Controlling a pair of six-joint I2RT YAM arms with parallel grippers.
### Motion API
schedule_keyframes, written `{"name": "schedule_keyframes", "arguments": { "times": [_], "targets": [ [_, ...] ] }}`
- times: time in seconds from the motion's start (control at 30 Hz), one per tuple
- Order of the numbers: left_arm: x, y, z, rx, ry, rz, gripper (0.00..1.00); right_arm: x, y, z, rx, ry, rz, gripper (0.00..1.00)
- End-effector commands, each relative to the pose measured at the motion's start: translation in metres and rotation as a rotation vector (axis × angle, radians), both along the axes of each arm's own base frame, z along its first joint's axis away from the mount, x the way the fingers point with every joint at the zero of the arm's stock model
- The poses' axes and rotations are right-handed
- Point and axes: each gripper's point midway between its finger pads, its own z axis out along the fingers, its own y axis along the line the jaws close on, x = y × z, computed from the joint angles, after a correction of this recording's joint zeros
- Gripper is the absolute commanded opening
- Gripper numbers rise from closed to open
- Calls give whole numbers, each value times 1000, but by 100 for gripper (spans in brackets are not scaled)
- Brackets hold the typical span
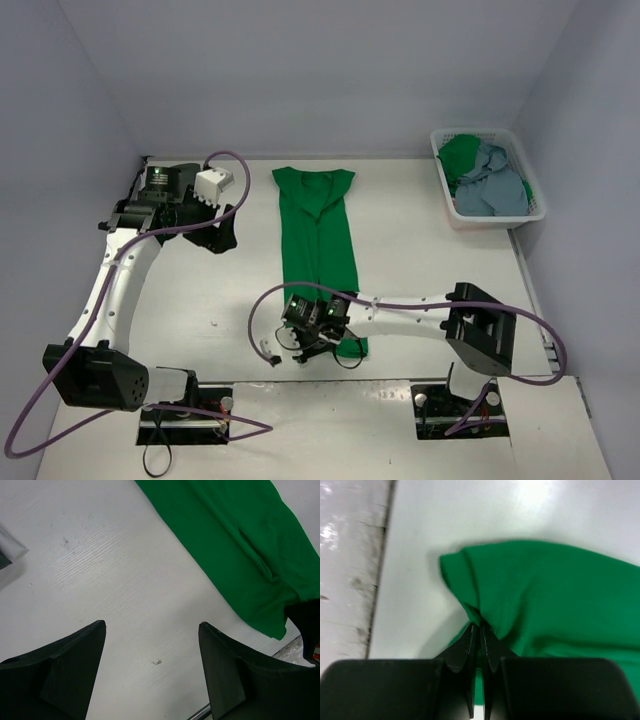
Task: Fold and stack the t-shirts
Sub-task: Grab the bottom of the folded rectangular tshirt with right arm, then fold the folded rectangular tshirt in 1/3 of the way
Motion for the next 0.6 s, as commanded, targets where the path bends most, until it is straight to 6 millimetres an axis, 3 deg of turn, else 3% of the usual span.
{"name": "schedule_keyframes", "arguments": {
  "times": [0.0,0.33,0.47,0.57],
  "targets": [
    [9,-2,26,-33,-88,-4,69,20,15,49,102,-56,6,0],
    [12,-4,25,-48,-76,-9,69,80,18,76,159,-104,-44,0],
    [14,-4,23,-48,-75,-7,69,116,21,87,187,-129,-73,0],
    [14,-3,21,-51,-70,-7,69,142,18,84,187,-133,-94,0]
  ]
}}
